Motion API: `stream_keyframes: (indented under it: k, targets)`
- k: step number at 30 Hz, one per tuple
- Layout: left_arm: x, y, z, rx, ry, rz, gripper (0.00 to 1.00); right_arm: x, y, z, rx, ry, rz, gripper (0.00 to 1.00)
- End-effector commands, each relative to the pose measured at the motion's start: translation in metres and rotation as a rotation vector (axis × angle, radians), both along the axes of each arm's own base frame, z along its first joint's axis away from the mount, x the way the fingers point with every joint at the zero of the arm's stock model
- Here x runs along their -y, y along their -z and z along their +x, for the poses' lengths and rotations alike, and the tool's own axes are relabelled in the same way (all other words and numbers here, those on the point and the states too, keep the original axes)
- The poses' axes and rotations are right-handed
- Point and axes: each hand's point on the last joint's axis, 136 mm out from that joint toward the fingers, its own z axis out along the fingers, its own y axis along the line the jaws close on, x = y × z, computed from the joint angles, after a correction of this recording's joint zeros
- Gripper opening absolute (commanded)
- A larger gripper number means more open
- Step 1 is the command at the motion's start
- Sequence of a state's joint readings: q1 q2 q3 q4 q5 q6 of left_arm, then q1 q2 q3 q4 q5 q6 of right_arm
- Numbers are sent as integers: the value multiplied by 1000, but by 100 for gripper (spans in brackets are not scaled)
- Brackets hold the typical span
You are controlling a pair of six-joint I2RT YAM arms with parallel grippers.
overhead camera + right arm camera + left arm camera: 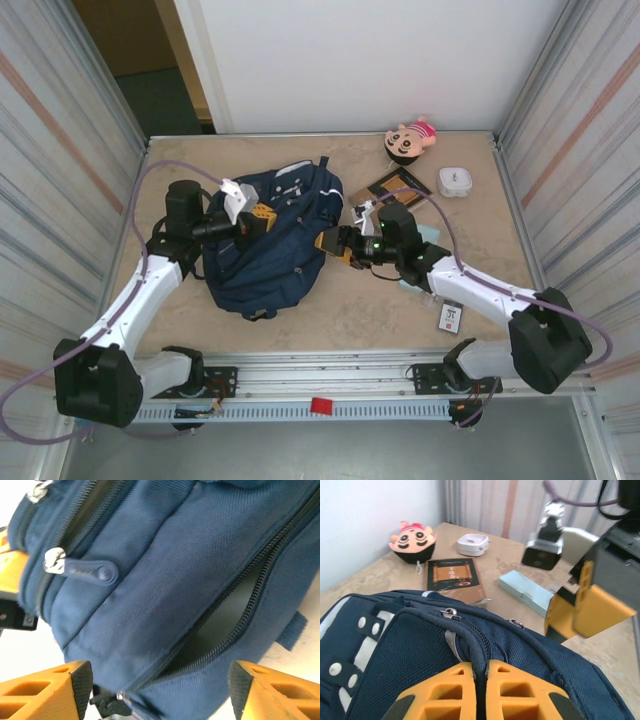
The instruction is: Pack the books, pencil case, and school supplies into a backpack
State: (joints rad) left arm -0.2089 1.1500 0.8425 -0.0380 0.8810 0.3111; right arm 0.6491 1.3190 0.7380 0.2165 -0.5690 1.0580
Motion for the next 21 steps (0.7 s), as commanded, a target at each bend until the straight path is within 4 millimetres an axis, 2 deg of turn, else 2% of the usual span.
stream_keyframes:
  k: [1,5,9,10,13,16,21]
  targets:
    - [12,-49,-13,174,144,-65,0,-18,-22,12,-71,54,99,71]
    - [11,-43,-11,170,142,-52,0,-35,-28,18,-86,54,148,65]
    - [10,-34,-3,153,94,-17,0,-47,-26,23,-108,69,173,41]
    - [9,-32,-3,149,88,-8,0,-50,-25,23,-112,61,173,39]
    - [4,-27,2,128,30,13,0,-52,-23,18,-90,37,146,48]
    - [-2,-26,8,95,-41,23,0,-44,-14,8,-47,19,45,55]
    - [-6,-30,12,72,-89,5,0,-41,-11,-24,80,-101,-88,57]
